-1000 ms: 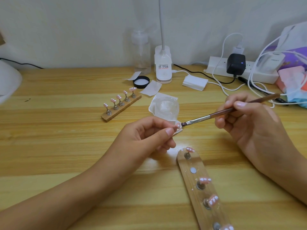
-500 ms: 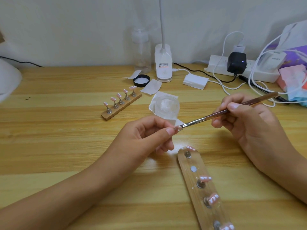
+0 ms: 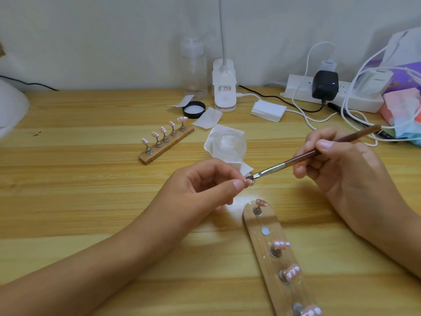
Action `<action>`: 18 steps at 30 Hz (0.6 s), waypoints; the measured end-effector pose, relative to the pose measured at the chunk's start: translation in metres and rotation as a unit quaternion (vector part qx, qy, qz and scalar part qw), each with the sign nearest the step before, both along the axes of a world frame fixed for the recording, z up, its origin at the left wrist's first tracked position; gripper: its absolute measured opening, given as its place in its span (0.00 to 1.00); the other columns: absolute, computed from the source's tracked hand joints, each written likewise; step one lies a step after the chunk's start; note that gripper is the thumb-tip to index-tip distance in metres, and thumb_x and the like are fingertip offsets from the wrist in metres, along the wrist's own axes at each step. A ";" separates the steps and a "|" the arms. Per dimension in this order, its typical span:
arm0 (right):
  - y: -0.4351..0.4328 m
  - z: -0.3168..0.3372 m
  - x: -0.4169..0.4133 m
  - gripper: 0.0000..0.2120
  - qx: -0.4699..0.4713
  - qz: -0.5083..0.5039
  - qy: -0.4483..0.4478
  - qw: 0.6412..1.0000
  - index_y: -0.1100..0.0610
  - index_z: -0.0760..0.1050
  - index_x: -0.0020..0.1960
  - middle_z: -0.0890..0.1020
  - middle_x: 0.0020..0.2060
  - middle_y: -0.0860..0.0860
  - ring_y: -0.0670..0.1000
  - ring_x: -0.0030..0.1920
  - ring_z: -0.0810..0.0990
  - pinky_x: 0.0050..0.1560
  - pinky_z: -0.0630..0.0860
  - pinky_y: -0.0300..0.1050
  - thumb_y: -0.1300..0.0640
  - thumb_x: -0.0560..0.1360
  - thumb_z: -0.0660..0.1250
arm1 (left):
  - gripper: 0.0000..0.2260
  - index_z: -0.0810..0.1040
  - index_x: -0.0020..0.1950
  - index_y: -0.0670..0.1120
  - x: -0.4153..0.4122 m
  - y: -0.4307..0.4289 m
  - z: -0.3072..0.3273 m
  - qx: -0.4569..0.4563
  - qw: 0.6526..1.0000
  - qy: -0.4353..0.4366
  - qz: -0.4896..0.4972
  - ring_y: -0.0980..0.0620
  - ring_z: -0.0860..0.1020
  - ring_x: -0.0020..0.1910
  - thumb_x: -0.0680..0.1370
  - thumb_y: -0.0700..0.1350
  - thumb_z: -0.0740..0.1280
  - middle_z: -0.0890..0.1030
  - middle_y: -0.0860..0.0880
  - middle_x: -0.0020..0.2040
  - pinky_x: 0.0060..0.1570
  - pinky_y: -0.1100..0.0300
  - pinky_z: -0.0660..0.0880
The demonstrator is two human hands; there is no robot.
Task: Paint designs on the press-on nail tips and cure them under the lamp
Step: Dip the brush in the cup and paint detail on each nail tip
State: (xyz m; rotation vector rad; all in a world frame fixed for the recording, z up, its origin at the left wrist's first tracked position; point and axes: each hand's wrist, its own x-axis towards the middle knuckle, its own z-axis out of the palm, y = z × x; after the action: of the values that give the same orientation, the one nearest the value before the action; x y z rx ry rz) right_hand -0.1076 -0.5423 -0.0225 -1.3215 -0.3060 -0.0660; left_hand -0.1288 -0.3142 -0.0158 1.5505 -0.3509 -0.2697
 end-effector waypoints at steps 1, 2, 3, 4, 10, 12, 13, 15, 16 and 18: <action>-0.001 -0.001 0.001 0.16 -0.005 -0.010 0.000 1.000 0.50 0.79 0.36 0.79 0.30 0.51 0.49 0.33 0.79 0.38 0.77 0.38 0.61 0.74 0.57 | 0.03 0.83 0.40 0.52 0.000 0.000 0.000 0.005 1.000 -0.002 0.008 0.62 0.75 0.34 0.72 0.45 0.69 0.82 0.59 0.35 0.38 0.72 0.71; -0.002 -0.002 0.001 0.16 -0.011 -0.021 0.000 1.000 0.50 0.79 0.35 0.79 0.31 0.50 0.49 0.33 0.79 0.38 0.77 0.38 0.61 0.74 0.57 | 0.03 0.83 0.40 0.53 0.000 0.001 -0.001 0.009 1.000 -0.004 0.016 0.62 0.77 0.38 0.72 0.47 0.70 0.84 0.57 0.39 0.40 0.71 0.72; -0.002 -0.002 0.002 0.15 -0.015 -0.033 0.000 0.999 0.49 0.79 0.35 0.79 0.31 0.50 0.48 0.33 0.79 0.38 0.77 0.38 0.60 0.74 0.58 | 0.02 0.83 0.41 0.53 0.000 0.001 -0.001 0.011 1.000 -0.005 0.024 0.62 0.78 0.41 0.72 0.47 0.71 0.85 0.56 0.42 0.42 0.71 0.73; -0.003 -0.002 0.002 0.15 -0.013 -0.044 0.002 0.999 0.49 0.80 0.35 0.79 0.31 0.50 0.48 0.33 0.79 0.38 0.77 0.37 0.60 0.74 0.58 | 0.01 0.84 0.41 0.53 0.001 0.001 -0.001 0.005 1.000 -0.004 0.029 0.62 0.80 0.44 0.72 0.48 0.72 0.86 0.55 0.45 0.43 0.71 0.73; -0.004 0.002 0.001 0.16 0.031 -0.031 -0.003 0.999 0.50 0.81 0.36 0.81 0.32 0.50 0.49 0.33 0.80 0.38 0.77 0.36 0.61 0.73 0.56 | 0.05 0.86 0.41 0.51 0.000 0.000 0.001 -0.040 0.998 0.012 0.039 0.65 0.79 0.36 0.68 0.47 0.72 0.86 0.54 0.43 0.38 0.72 0.73; -0.002 0.003 0.000 0.17 0.024 -0.017 -0.015 0.999 0.50 0.81 0.36 0.81 0.32 0.50 0.48 0.33 0.80 0.39 0.77 0.36 0.62 0.73 0.55 | 0.05 0.86 0.41 0.50 0.000 0.000 0.000 -0.036 0.999 0.016 0.037 0.64 0.78 0.34 0.68 0.47 0.73 0.86 0.54 0.42 0.38 0.71 0.74; -0.001 0.003 -0.001 0.18 0.018 -0.014 -0.020 1.000 0.50 0.81 0.36 0.81 0.32 0.50 0.48 0.33 0.81 0.39 0.77 0.37 0.62 0.73 0.55 | 0.05 0.86 0.42 0.50 0.001 0.000 0.000 -0.032 0.999 0.017 0.038 0.63 0.78 0.34 0.68 0.48 0.75 0.85 0.55 0.40 0.38 0.71 0.73; 0.000 0.002 -0.002 0.17 0.003 -0.019 -0.029 0.999 0.49 0.81 0.37 0.82 0.33 0.50 0.49 0.34 0.81 0.40 0.78 0.37 0.62 0.73 0.56 | 0.06 0.86 0.41 0.50 0.001 0.000 -0.001 -0.025 0.999 0.020 0.042 0.62 0.77 0.34 0.67 0.49 0.76 0.84 0.54 0.37 0.38 0.71 0.73; 0.000 0.002 -0.003 0.17 -0.005 -0.028 -0.034 0.999 0.49 0.81 0.37 0.82 0.33 0.50 0.49 0.34 0.81 0.40 0.78 0.37 0.62 0.74 0.56 | 0.06 0.86 0.41 0.49 0.001 0.000 -0.001 -0.026 0.998 0.023 0.043 0.62 0.77 0.34 0.66 0.49 0.76 0.84 0.54 0.36 0.38 0.71 0.73; -0.001 0.000 -0.004 0.14 -0.020 -0.046 -0.045 0.998 0.48 0.81 0.38 0.82 0.34 0.50 0.49 0.35 0.82 0.42 0.78 0.38 0.60 0.74 0.59 | 0.05 0.86 0.39 0.49 0.001 -0.001 -0.001 -0.031 0.998 0.024 0.043 0.62 0.78 0.34 0.66 0.48 0.73 0.84 0.54 0.36 0.37 0.71 0.73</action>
State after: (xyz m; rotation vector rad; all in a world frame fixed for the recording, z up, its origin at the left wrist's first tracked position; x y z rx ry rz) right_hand -0.1111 -0.5434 -0.0221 -1.3741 -0.3240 -0.1977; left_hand -0.1273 -0.3152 -0.0167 1.4906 -0.2521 -0.2274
